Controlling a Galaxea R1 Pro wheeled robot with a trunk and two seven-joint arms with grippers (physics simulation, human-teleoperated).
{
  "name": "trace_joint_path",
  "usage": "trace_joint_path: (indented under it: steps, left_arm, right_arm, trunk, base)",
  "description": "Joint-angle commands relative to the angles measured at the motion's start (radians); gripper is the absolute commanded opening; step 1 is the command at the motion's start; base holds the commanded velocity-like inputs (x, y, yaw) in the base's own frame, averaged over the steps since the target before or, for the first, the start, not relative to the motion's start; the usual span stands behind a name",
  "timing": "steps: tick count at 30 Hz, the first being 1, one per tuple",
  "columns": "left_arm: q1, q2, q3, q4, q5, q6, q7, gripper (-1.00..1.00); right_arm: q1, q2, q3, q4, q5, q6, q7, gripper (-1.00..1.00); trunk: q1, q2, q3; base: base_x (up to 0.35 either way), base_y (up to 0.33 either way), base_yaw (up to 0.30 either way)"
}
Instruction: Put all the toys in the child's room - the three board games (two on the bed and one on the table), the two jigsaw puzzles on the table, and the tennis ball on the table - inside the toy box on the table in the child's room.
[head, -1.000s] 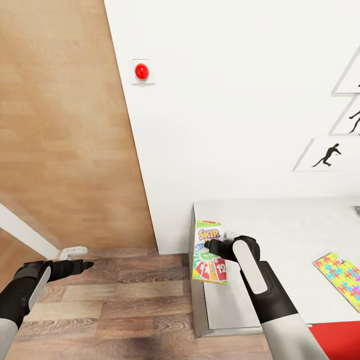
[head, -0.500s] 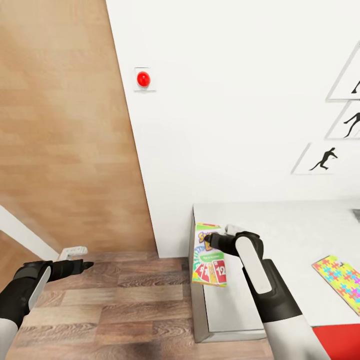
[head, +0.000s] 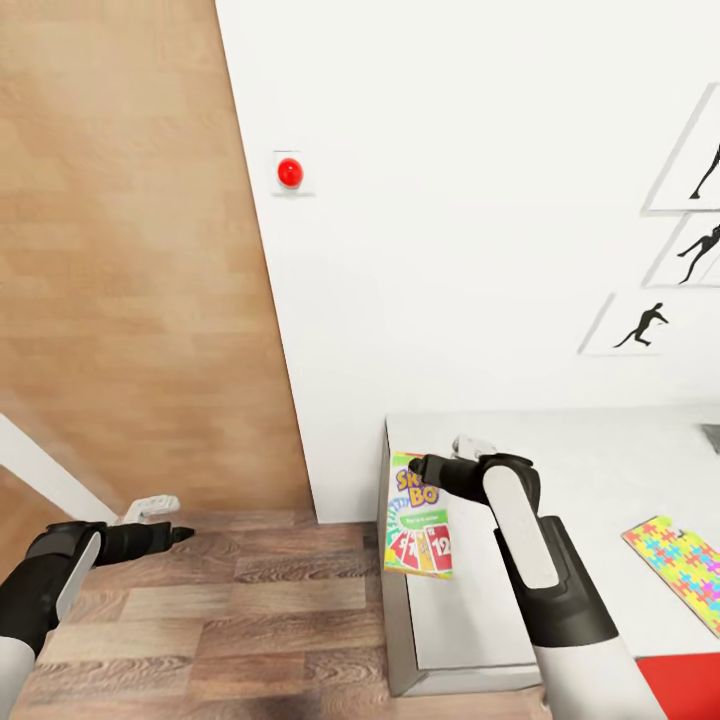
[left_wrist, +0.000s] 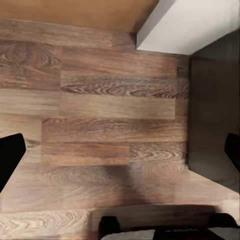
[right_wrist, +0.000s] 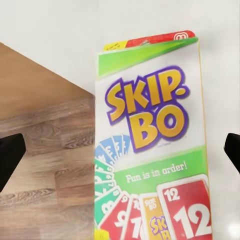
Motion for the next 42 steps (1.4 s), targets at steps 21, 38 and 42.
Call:
trace_joint_path:
  steps: [21, 38, 42]
  left_arm:
    - [-0.002, -0.044, 0.010, -0.007, 0.014, 0.105, -0.229, 1.00]
    - [-0.002, -0.095, 0.010, -0.007, 0.011, 0.099, -0.228, 1.00]
    - [-0.002, -0.096, 0.009, -0.007, 0.011, 0.099, -0.228, 1.00]
  right_arm:
    - [0.056, -0.011, -0.025, -0.029, -0.190, 0.012, -0.009, 1.00]
    - [0.056, -0.017, -0.092, -0.027, -0.194, 0.013, -0.008, 1.00]
    - [0.056, -0.017, -0.092, -0.026, -0.194, 0.013, -0.007, 1.00]
  trunk:
    - [0.001, -0.002, 0.033]
    - [0.001, -0.002, 0.061]
    - [0.001, -0.002, 0.068]
  base:
    - [0.000, 0.000, 0.000]
    - [0.000, 0.000, 0.000]
    - [0.000, 0.000, 0.000]
